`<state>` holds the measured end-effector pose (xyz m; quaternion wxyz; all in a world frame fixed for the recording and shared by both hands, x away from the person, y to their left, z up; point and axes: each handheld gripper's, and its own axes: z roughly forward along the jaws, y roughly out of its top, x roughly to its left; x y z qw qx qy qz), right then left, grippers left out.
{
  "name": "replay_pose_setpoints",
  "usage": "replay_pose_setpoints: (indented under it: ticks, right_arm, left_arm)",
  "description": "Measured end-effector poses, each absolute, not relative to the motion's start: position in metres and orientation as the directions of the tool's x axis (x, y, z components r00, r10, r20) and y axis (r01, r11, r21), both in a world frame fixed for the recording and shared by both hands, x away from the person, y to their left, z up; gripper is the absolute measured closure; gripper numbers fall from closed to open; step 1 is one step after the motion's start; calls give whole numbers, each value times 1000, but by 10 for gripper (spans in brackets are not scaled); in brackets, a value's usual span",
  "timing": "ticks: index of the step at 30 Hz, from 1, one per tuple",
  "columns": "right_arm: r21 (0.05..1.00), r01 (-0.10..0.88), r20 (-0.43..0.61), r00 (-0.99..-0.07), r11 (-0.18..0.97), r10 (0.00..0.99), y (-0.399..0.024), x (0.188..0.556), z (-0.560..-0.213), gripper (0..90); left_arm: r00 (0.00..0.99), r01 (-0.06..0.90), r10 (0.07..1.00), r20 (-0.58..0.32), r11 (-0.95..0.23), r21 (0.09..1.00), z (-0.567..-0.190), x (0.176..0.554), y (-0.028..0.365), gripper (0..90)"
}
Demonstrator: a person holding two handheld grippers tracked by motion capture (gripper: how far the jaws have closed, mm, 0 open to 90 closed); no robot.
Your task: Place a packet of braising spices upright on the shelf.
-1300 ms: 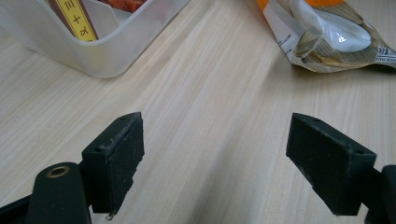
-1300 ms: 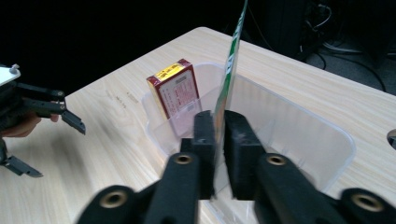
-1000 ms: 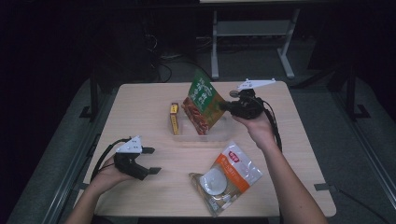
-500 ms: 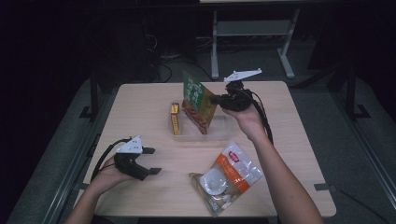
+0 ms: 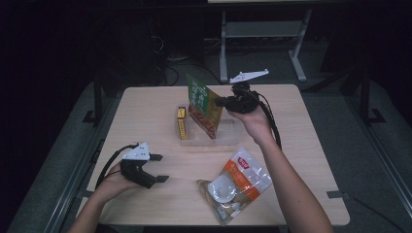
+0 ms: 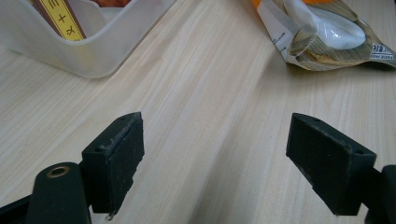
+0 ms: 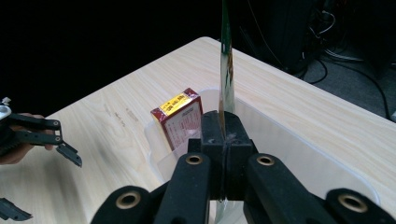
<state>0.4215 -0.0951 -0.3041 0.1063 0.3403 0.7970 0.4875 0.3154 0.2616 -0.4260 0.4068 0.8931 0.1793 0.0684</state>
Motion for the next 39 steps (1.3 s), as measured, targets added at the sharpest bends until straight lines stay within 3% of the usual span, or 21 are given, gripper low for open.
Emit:
replay_pose_setpoints:
  ticks: [10,17,24,39]
  right_arm:
    - [856,434,161,-738,279,655,-106,417,-312,536]
    - [868,417,155,-743,268,651,-122,406,-314,375]
    - [872,390,123,-759,296,639,-136,391,-324,316]
    - [846,383,77,-776,371,626,-163,352,-358,318]
  left_arm:
    - [925,272,379,-33,-600,752,-426,314,261,185]
    - [923,284,383,-43,-598,750,-427,314,260,178]
    - [920,293,389,-46,-603,742,-428,315,259,154]
    - [907,314,420,-37,-613,725,-426,311,252,156]
